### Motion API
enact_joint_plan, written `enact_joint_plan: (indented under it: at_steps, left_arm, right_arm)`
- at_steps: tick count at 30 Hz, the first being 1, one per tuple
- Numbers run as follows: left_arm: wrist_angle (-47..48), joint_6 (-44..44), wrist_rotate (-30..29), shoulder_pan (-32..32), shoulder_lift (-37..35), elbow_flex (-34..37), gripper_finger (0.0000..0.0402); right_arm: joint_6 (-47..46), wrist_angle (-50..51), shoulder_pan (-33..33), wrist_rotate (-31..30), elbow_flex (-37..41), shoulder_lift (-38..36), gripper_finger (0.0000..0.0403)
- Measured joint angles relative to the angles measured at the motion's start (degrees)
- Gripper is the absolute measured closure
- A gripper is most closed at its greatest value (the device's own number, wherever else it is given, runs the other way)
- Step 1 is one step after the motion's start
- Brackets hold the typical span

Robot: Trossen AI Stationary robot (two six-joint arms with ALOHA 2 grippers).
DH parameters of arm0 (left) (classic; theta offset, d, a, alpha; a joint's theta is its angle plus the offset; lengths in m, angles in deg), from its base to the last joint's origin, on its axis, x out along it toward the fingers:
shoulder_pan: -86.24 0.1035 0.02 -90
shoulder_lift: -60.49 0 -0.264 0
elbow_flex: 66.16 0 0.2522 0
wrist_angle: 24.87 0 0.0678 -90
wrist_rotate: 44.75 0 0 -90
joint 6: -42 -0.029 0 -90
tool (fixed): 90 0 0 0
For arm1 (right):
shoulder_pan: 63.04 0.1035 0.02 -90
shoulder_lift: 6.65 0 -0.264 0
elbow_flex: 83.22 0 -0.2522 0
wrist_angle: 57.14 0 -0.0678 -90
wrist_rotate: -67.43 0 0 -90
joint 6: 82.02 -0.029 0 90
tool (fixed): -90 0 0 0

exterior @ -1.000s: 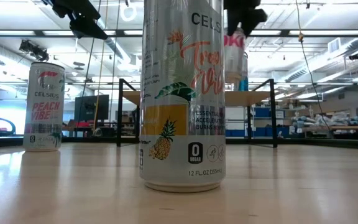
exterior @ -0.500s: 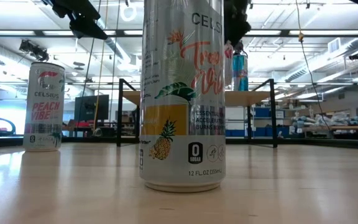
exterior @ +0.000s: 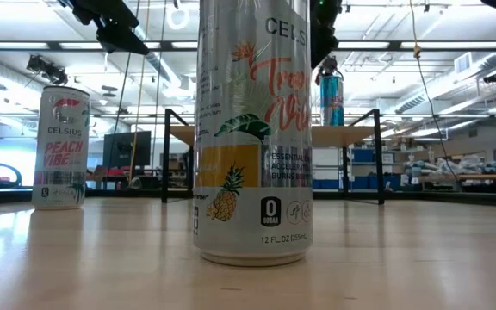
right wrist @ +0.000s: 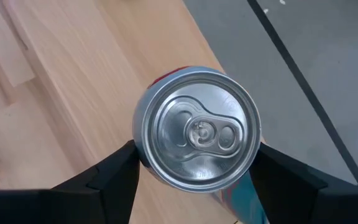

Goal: Place canned beverage on shelf
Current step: Put the top red soda can on the shelf

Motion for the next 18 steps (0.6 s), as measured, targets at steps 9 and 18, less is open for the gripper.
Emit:
enact_joint_plan:
  at_steps: [9,18]
  left_arm:
    - [0.01,0.01,0.0,0.0,0.0,0.0,0.0083]
    - [0.12,0.01,0.0,0.02,0.0,0.0,0.0083]
  right_arm:
    - [-0.05,1.72,0.96,-0.03,0.09,3.46,0.0127]
    - [-1.07,3.64,0.44,1.86,0.09,3.35,0.0127]
